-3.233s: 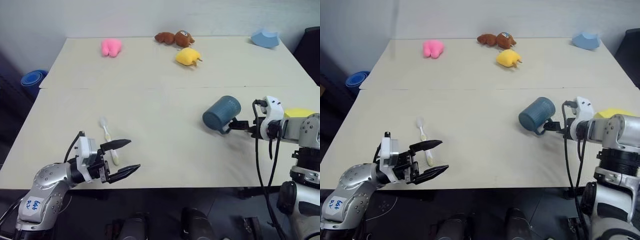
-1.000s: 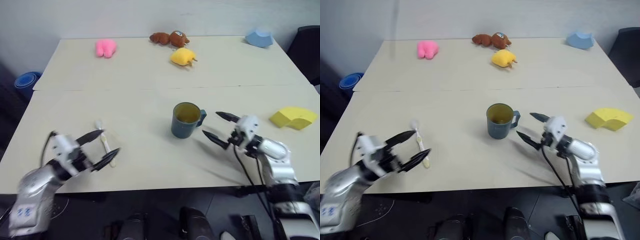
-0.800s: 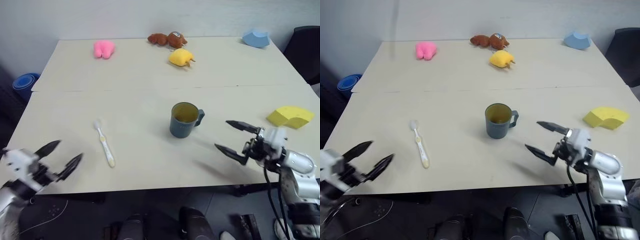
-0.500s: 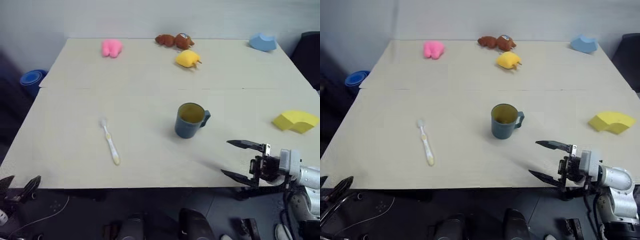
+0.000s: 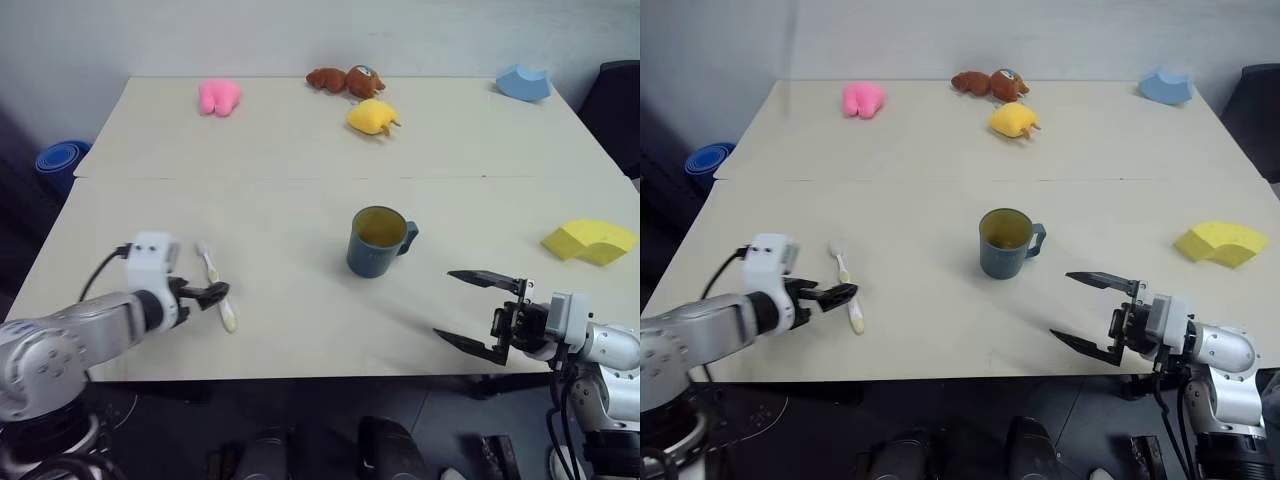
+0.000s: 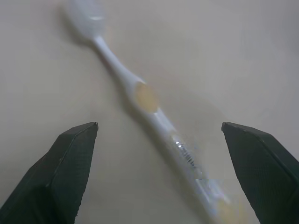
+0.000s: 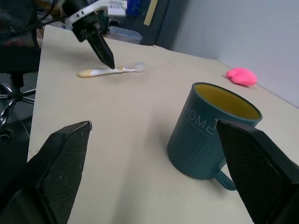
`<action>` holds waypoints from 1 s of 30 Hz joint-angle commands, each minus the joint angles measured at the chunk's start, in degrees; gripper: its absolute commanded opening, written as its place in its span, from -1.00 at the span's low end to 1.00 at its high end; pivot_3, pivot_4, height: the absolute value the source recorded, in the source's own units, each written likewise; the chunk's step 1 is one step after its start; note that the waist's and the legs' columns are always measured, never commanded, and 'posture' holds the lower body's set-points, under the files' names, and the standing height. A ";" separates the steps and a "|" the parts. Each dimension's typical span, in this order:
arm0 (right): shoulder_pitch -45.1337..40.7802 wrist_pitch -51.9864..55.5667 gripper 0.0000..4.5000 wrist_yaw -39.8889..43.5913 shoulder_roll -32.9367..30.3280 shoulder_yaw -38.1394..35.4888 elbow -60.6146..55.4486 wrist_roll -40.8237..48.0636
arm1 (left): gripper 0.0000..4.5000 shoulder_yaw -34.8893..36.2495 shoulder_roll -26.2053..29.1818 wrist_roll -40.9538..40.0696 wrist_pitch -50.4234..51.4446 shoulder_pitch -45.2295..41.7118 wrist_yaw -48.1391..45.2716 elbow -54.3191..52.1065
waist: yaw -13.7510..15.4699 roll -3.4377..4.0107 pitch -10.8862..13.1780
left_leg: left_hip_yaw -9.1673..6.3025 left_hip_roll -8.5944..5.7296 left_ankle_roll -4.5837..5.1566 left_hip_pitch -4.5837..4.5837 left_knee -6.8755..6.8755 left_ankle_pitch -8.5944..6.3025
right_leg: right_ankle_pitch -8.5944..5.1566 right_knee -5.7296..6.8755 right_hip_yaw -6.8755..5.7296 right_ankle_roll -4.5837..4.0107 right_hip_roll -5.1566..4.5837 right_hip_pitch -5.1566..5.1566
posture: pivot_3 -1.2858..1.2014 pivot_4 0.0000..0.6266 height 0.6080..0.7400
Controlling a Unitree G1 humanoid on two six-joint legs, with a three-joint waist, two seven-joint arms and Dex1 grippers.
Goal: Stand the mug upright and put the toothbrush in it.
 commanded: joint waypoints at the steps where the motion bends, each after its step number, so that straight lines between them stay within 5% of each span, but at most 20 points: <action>1: 0.79 -0.40 0.96 -0.90 -0.09 -1.34 -1.68 0.88 | 1.00 -3.02 -1.86 3.38 0.24 -1.92 3.72 1.97 | 0.07 0.00 0.00 | 0.01 0.00 -0.01 0.02 -0.01 0.01 | 0.00 -0.01 0.02 0.00 0.01 0.00 | 0.03 -0.52 1.00; 4: 2.47 0.17 0.96 -1.24 -0.15 -1.66 -2.85 1.40 | 1.00 -9.48 -1.46 5.06 0.24 -2.51 2.91 4.81 | 0.23 0.01 -0.01 | 0.11 0.01 -0.05 0.14 -0.01 0.02 | 0.00 0.00 0.09 0.00 0.02 0.08 | 0.03 -0.52 1.00; 7: 3.20 0.46 1.00 -1.90 -0.07 -1.80 -3.52 1.44 | 0.75 -8.51 -3.79 5.50 0.24 -2.71 3.08 6.09 | 1.09 0.15 -0.09 | 0.27 0.01 -0.08 0.39 -0.03 0.04 | -0.01 0.00 0.19 -0.01 0.03 0.25 | 0.03 -0.52 1.00; 18: 4.51 2.37 1.00 -5.35 -1.42 -3.04 -5.84 1.70 | -0.50 -11.86 3.47 9.96 -3.31 -4.07 -8.30 8.88 | 1.44 0.38 -0.23 | 0.36 0.00 -0.09 0.62 -0.07 0.03 | -0.02 -0.20 0.35 -0.03 0.08 0.46 | 0.03 -0.52 1.00; 22: 5.21 3.76 1.00 -6.31 -2.60 -4.28 -6.89 2.07 | -0.97 -10.31 5.66 12.92 -18.94 -5.55 -17.85 10.50 | 1.55 0.34 -0.20 | 0.37 0.00 -0.09 0.56 -0.06 0.03 | -0.02 -0.21 0.34 -0.03 0.08 0.43 | 0.03 -0.52 1.00; 25: 6.63 3.91 1.00 -7.53 -3.34 -6.37 -7.34 1.57 | -0.97 -9.98 4.67 14.20 -35.33 -8.81 -29.41 13.24 | 1.55 0.22 -0.13 | 0.46 0.03 -0.09 0.27 -0.04 0.03 | -0.03 -0.29 0.30 -0.04 0.13 0.25 | 0.03 -0.52 1.00; 30: 7.88 4.70 1.00 -11.78 -3.75 -11.06 -8.05 1.44 | -0.97 -10.42 -5.87 12.64 -54.57 -17.76 -40.16 19.20 | 1.58 0.20 -0.13 | 0.65 0.05 -0.09 -0.15 0.04 0.04 | -0.02 -0.53 0.16 -0.04 0.20 0.07 | 0.03 -0.52 1.00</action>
